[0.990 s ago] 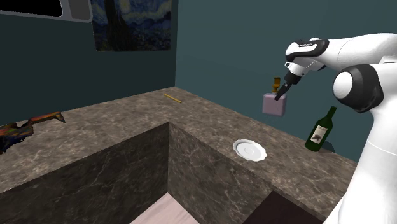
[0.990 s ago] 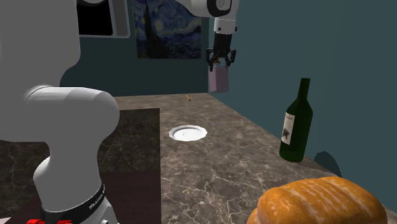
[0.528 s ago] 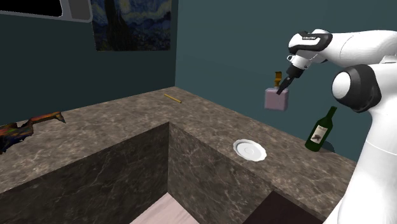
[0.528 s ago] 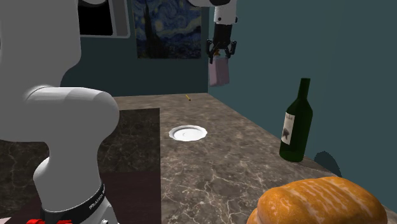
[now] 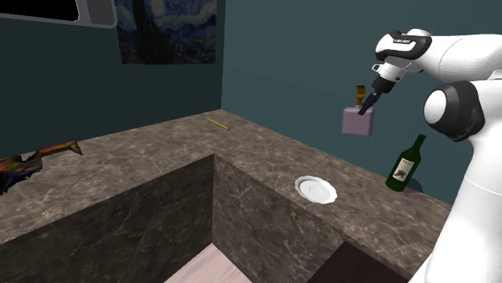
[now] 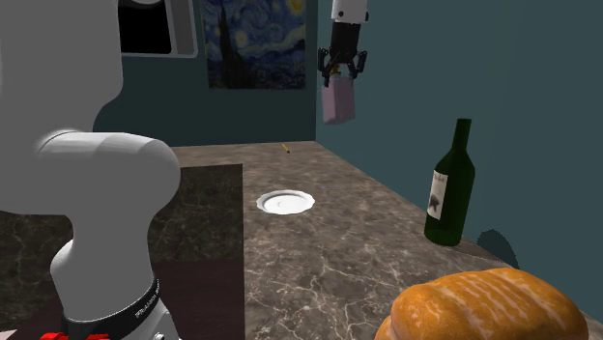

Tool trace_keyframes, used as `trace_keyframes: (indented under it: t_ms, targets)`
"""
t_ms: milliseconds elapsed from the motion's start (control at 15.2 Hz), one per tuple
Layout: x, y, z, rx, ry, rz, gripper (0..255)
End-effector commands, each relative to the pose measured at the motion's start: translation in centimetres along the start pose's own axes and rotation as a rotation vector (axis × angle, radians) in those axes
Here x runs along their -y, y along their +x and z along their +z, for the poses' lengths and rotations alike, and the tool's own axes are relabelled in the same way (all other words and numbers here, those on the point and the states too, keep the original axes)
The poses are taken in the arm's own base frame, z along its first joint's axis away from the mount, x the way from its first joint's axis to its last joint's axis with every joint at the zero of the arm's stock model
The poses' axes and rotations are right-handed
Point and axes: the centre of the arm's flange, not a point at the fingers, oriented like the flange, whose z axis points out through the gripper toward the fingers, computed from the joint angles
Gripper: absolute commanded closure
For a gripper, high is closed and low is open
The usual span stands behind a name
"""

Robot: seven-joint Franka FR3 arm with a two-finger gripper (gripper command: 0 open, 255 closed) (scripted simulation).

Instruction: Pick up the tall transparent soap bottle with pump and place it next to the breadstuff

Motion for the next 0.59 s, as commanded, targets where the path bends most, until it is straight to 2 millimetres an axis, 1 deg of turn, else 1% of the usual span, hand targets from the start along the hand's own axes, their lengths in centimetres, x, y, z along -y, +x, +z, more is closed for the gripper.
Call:
trace_keyframes:
  t_ms: [0, 528]
  targets:
    - [-0.7, -2.2, -0.8, 0.000, 0.000, 0.000, 255]
    - [-3.6, -12.0, -3.4, 0.000, 0.000, 0.000, 255]
